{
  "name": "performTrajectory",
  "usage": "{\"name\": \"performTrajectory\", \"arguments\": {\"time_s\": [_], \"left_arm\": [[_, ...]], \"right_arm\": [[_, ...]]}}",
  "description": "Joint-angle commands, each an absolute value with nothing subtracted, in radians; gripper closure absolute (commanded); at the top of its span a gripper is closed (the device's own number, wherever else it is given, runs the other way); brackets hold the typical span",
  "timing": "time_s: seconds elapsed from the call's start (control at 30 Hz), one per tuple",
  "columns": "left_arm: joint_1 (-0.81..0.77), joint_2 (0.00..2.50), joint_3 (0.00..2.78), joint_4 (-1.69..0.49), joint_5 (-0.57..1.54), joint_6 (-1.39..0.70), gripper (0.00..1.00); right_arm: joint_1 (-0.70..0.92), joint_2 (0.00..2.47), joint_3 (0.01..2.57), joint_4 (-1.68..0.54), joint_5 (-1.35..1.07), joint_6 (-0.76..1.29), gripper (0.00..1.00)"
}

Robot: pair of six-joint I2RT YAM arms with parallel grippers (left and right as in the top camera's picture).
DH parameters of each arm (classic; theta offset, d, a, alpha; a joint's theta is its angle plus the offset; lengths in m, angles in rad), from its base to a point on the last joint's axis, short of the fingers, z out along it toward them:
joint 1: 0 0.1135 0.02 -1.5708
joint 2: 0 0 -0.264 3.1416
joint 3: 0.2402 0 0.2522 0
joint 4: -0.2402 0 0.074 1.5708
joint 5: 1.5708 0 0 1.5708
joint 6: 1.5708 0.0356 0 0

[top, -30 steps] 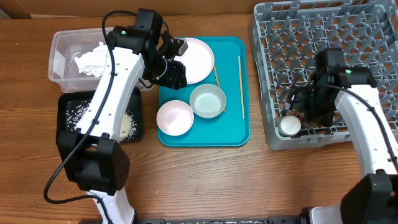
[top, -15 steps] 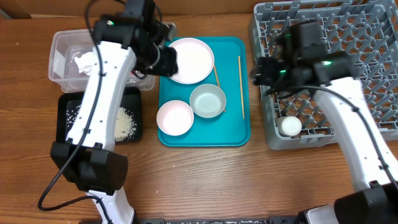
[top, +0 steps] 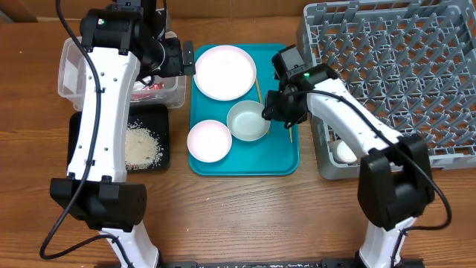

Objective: Sort waste into correct bins and load items into the dishwasher

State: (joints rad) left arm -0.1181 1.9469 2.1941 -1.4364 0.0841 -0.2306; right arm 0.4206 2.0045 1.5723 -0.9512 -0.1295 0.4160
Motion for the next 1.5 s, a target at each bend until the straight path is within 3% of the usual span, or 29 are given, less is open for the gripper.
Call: {"name": "performTrajectory", "arguments": {"time_s": [0.0, 0.13, 0.27, 0.6, 0.83, 0.93, 1.07, 1.3, 1.47], "left_arm": [[-0.125, 1.937, 2.191, -1.436, 0.067, -0.244, 0.0], [-0.125, 1.937, 2.191, -1.436, 0.067, -0.244, 0.0], [-0.125, 1.937, 2.191, -1.436, 0.067, -0.244, 0.0], [-0.125, 1.937, 2.191, -1.436, 0.067, -0.244, 0.0], [-0.125, 1.937, 2.191, -1.436, 0.067, -0.244, 0.0], [-0.125, 1.937, 2.191, -1.436, 0.067, -0.244, 0.0], [-0.125, 1.937, 2.191, -1.436, 0.067, -0.244, 0.0], [-0.125, 1.937, 2.191, -1.436, 0.067, -0.244, 0.0], [-0.125, 1.937, 2.191, -1.436, 0.067, -0.244, 0.0]], "right_arm": [[0.42, 2.058, 1.57, -0.938, -0.113, 0.419, 0.6], [0.42, 2.083, 1.57, -0.928, -0.112, 0.419, 0.71], [0.419, 2.075, 1.584, -0.921, -0.103, 0.418, 0.96], [0.383, 1.932, 1.816, -1.122, 0.086, 0.391, 0.96], [0.343, 1.817, 1.939, -1.197, 0.702, 0.581, 0.96], [0.327, 1.831, 1.921, -1.098, 0.915, 0.609, 0.96], [0.295, 1.893, 1.875, -0.834, 1.076, 0.481, 0.96], [0.252, 2.088, 1.867, -0.411, 1.213, -0.028, 0.96], [0.235, 2.187, 1.867, -0.241, 1.178, -0.223, 0.96]]}}
